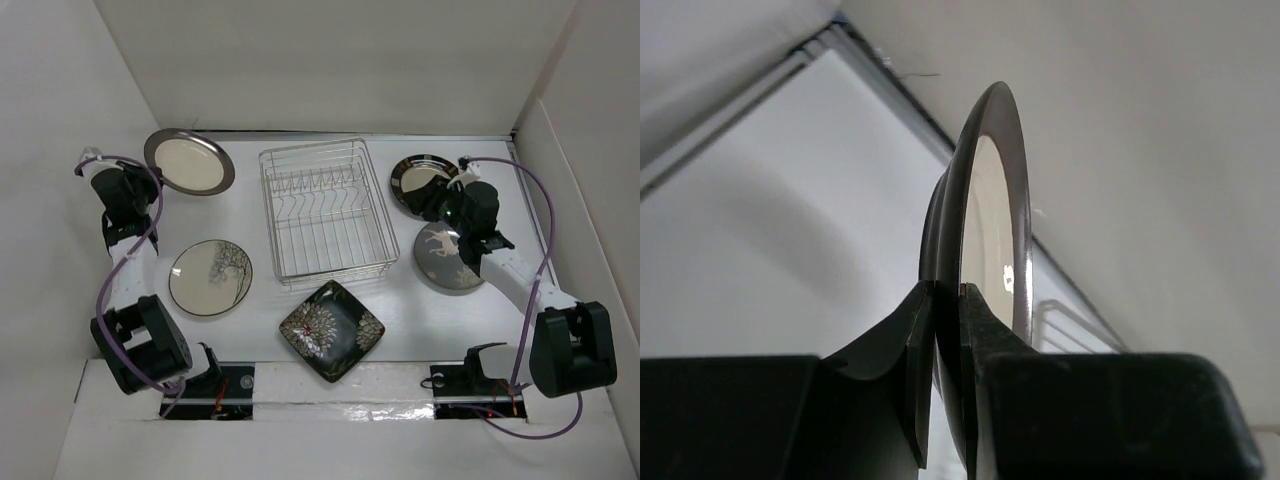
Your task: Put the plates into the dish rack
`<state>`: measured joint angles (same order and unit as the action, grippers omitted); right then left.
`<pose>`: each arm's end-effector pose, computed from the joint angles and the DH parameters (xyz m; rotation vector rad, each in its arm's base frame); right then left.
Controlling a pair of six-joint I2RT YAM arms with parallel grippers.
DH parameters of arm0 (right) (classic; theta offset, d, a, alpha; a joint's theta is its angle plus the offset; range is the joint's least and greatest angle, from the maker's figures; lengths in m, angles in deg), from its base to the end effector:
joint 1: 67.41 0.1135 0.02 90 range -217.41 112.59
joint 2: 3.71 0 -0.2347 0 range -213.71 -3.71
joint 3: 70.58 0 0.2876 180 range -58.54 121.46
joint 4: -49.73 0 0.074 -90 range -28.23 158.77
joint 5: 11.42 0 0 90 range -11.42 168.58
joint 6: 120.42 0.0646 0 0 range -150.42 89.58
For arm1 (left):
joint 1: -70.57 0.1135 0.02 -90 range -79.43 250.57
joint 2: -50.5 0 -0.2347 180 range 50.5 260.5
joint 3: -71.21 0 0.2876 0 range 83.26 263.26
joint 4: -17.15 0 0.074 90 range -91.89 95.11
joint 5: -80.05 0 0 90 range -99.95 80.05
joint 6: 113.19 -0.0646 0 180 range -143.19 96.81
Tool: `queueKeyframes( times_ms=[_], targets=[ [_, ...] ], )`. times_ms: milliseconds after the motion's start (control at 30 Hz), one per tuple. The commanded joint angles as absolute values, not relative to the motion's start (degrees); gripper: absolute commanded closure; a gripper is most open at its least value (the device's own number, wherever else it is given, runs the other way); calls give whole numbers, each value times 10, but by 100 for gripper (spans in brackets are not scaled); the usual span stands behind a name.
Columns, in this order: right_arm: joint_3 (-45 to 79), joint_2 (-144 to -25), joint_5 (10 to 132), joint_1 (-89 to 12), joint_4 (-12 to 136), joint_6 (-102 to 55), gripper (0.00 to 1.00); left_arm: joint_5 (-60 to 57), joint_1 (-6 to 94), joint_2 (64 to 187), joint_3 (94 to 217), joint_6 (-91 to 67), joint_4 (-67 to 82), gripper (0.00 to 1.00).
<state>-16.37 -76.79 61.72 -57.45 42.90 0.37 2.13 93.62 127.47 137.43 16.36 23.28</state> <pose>0.3481 0.0801 0.2167 0.1147 1.8346 0.7677 0.3608 0.1388 0.2775 -0.7224 1.4994 -0.3927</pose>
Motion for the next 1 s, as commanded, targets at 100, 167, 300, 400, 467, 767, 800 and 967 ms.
queueKeyframes(
  times_ms=[100,167,300,400,467,767,800,967],
  targets=[
    [-157,-715,607,-525,386,-6,40,100,912,1141,1347,281,399,100],
    [-151,-707,591,-513,382,0,34,104,895,1115,1346,282,400,100],
    [-125,-695,550,-482,364,12,20,127,855,1083,1334,282,404,100],
    [-86,-710,525,-449,347,18,13,147,825,1055,1291,300,422,100],
    [-66,-739,519,-424,338,24,9,168,819,1042,1270,309,436,100],
    [40,-861,485,-411,346,20,5,245,788,1015,1215,364,491,100],
    [45,-878,483,-411,347,22,4,247,787,1013,1211,364,498,100],
    [63,-919,469,-399,339,36,4,299,781,1032,1203,382,535,100]
  ],
)
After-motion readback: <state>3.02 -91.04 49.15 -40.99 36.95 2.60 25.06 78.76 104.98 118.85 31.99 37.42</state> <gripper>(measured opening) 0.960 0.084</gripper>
